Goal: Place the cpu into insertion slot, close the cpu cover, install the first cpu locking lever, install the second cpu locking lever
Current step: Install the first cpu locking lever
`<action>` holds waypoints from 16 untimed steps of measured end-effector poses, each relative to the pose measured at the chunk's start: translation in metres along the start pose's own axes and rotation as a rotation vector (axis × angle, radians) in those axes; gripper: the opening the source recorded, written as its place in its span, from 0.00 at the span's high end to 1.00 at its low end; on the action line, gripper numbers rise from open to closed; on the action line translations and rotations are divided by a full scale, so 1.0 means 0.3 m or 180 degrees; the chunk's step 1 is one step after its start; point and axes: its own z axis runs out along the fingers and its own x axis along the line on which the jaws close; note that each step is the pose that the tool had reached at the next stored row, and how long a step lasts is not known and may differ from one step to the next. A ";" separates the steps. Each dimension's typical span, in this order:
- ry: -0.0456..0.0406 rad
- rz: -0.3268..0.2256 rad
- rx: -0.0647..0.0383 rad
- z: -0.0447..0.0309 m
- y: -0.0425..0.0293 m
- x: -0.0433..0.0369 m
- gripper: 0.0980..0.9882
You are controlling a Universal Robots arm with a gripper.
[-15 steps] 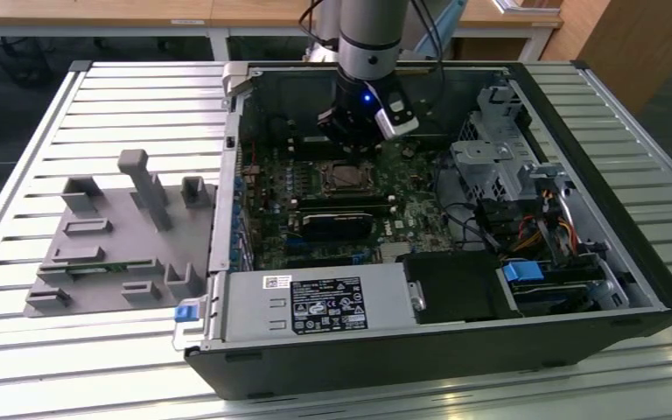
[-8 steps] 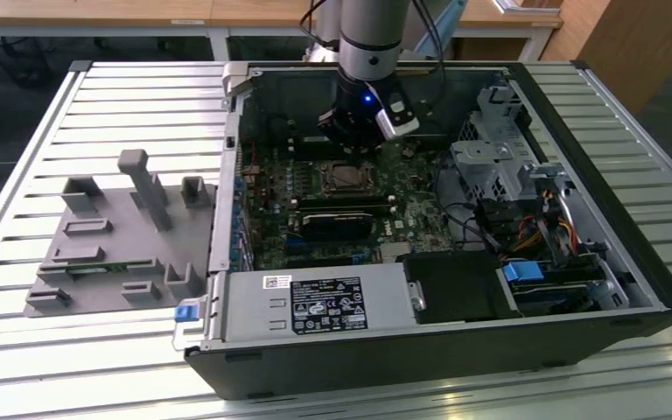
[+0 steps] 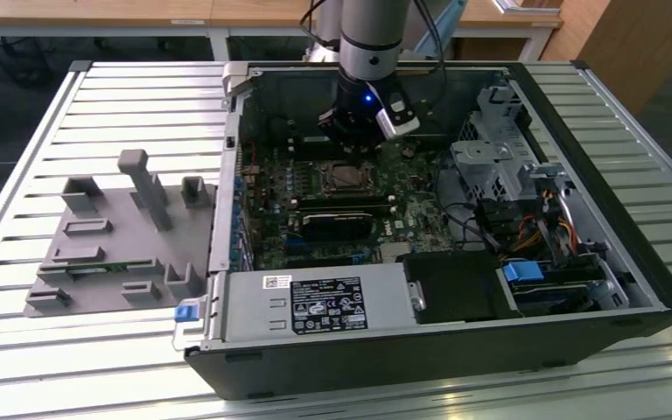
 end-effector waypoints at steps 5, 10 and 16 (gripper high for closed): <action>0.0002 -0.0009 -0.0037 0.000 0.002 0.000 0.99; 0.0005 -0.0018 -0.0083 0.000 0.003 -0.001 0.99; 0.0007 -0.0022 -0.0102 -0.005 0.003 -0.001 0.99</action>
